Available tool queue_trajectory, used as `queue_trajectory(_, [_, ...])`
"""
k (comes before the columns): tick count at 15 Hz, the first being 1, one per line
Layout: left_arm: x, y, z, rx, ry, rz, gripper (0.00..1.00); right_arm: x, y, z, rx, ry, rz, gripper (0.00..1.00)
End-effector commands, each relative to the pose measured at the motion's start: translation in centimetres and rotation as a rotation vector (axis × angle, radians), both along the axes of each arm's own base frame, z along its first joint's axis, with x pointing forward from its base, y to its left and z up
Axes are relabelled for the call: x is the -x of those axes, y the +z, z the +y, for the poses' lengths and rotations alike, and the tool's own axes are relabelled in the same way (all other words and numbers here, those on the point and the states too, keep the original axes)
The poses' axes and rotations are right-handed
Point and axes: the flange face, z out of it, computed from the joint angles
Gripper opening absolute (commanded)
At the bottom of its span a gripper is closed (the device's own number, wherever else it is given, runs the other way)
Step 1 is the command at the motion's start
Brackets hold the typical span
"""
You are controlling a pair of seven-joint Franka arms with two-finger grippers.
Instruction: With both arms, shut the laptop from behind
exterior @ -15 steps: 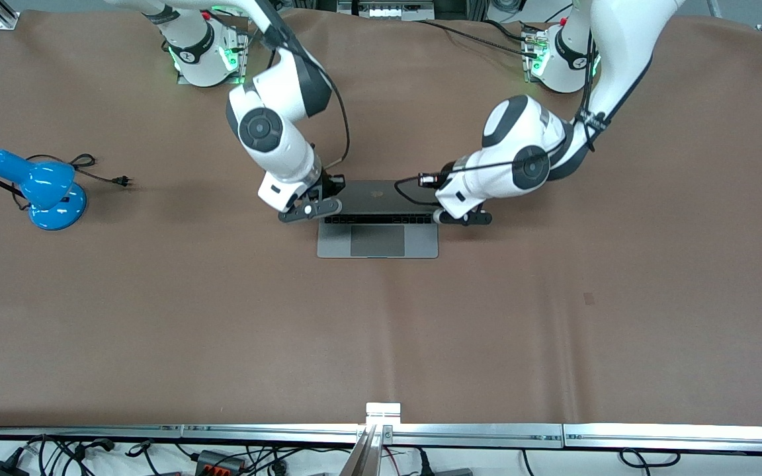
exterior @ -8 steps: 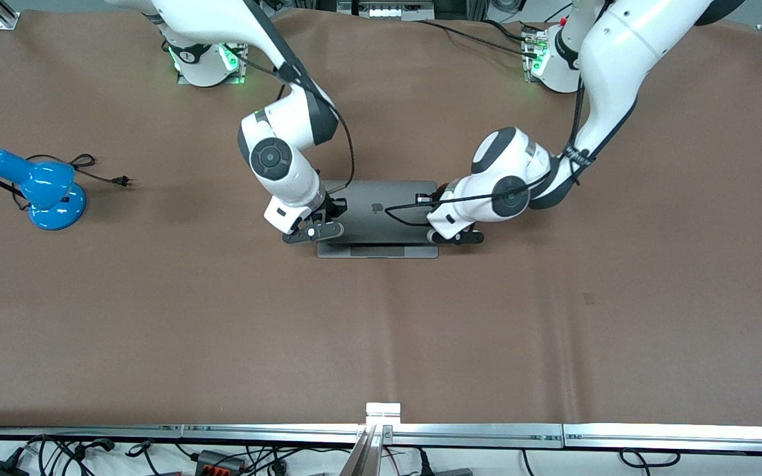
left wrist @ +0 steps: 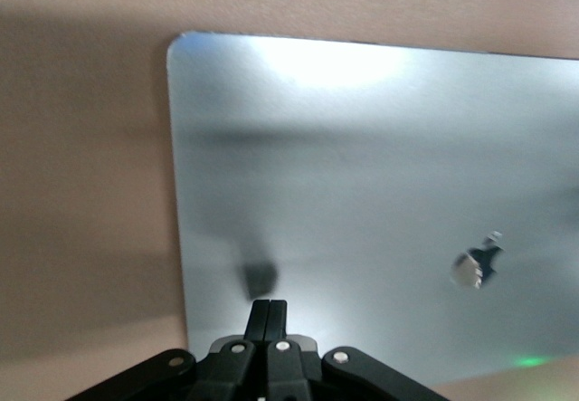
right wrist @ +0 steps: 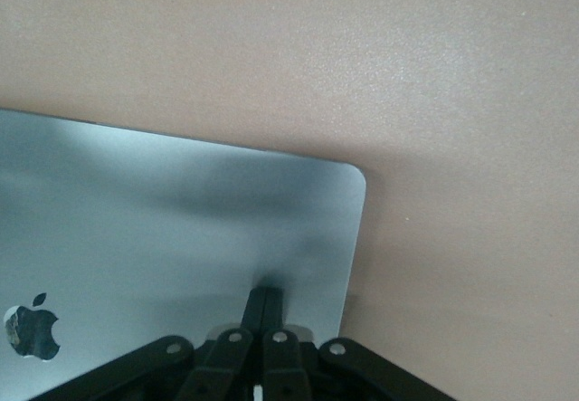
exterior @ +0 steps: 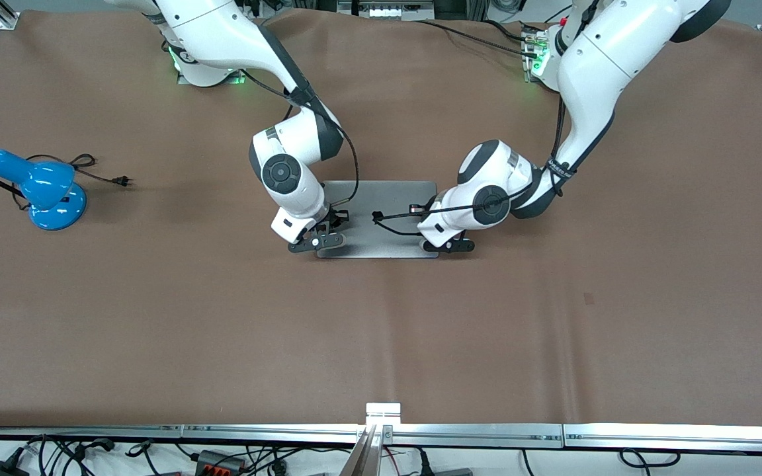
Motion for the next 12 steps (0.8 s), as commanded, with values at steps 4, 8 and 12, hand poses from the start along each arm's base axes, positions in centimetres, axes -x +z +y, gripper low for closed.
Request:
queue_trajectory(4, [-0.8,-0.2,0.2,-0.04,-0.001,-0.032,0.01,-2.2,3.9,-0.2,-0.005,-0.014,-0.037,0.0])
queue_trajectory(8, [-2.4,4.1,3.6,-0.107,0.001,-0.018,0.01,-4.7,10.6,-2.8,0.009,-0.043,-0.018,0.0])
queue_trajectory(12, [-4.4,12.8,10.5,-0.165,-0.033,-0.013,0.01,-7.1,17.1,-7.0,0.043,-0.081,0.031,0.0])
